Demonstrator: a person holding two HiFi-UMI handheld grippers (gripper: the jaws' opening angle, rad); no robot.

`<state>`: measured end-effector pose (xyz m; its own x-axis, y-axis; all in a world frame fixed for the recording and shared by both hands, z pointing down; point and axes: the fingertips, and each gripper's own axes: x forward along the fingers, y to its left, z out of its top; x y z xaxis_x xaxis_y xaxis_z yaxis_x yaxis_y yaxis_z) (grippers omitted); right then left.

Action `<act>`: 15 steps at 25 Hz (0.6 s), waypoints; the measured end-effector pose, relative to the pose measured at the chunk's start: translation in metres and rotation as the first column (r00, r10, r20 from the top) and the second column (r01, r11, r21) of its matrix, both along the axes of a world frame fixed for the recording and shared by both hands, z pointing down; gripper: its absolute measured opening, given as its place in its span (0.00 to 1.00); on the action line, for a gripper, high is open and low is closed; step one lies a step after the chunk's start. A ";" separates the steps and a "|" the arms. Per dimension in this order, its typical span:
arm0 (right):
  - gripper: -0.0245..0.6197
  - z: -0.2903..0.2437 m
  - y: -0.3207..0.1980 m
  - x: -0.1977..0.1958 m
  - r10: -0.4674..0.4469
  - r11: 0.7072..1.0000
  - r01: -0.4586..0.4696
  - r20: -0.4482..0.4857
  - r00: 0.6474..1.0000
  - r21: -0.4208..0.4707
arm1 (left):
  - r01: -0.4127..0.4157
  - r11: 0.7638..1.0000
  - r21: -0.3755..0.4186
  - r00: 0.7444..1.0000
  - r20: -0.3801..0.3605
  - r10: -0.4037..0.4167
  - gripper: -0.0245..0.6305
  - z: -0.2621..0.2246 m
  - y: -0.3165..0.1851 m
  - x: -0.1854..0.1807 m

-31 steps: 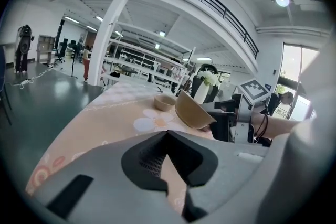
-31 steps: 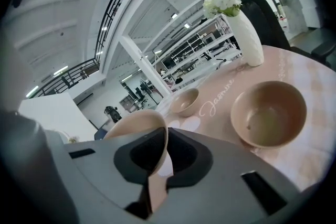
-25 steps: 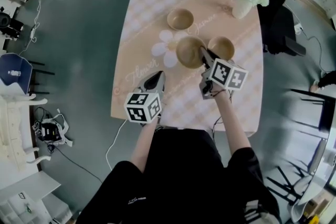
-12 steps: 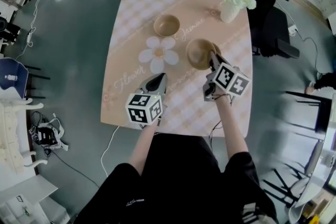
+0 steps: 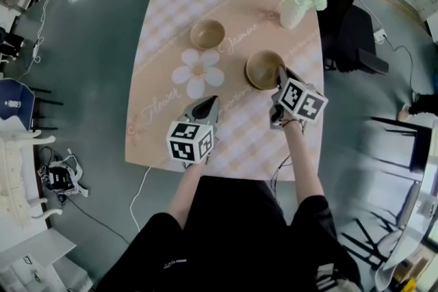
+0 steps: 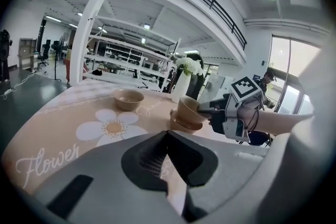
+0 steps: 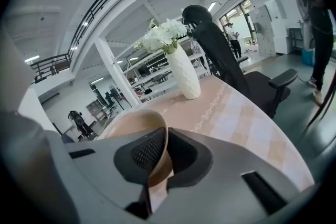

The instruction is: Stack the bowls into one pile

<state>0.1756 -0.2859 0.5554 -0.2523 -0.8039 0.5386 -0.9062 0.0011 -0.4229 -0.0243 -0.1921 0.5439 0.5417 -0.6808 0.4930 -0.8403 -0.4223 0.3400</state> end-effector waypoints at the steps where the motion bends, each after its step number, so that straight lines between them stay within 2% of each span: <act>1: 0.05 0.002 -0.001 0.001 -0.009 1.000 0.009 -0.016 1.000 -0.004 | 0.000 1.000 -0.002 1.000 0.001 0.000 0.03 0.001 -0.001 0.001; 8: 0.06 0.011 -0.006 -0.007 -0.101 0.995 0.099 -0.113 0.988 -0.024 | 0.012 1.000 -0.015 1.000 0.007 -0.012 0.03 0.007 -0.002 0.005; 15: 0.08 0.013 -0.010 -0.014 -0.179 0.984 0.180 -0.229 0.957 -0.014 | 0.024 0.999 -0.021 1.000 0.007 -0.024 0.03 0.008 -0.002 0.007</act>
<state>0.1616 -0.2962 0.5679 -0.2635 -0.7605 0.5934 -0.9633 0.1747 -0.2037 -0.0175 -0.1943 0.5523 0.5218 -0.6833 0.5107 -0.8524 -0.3948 0.3427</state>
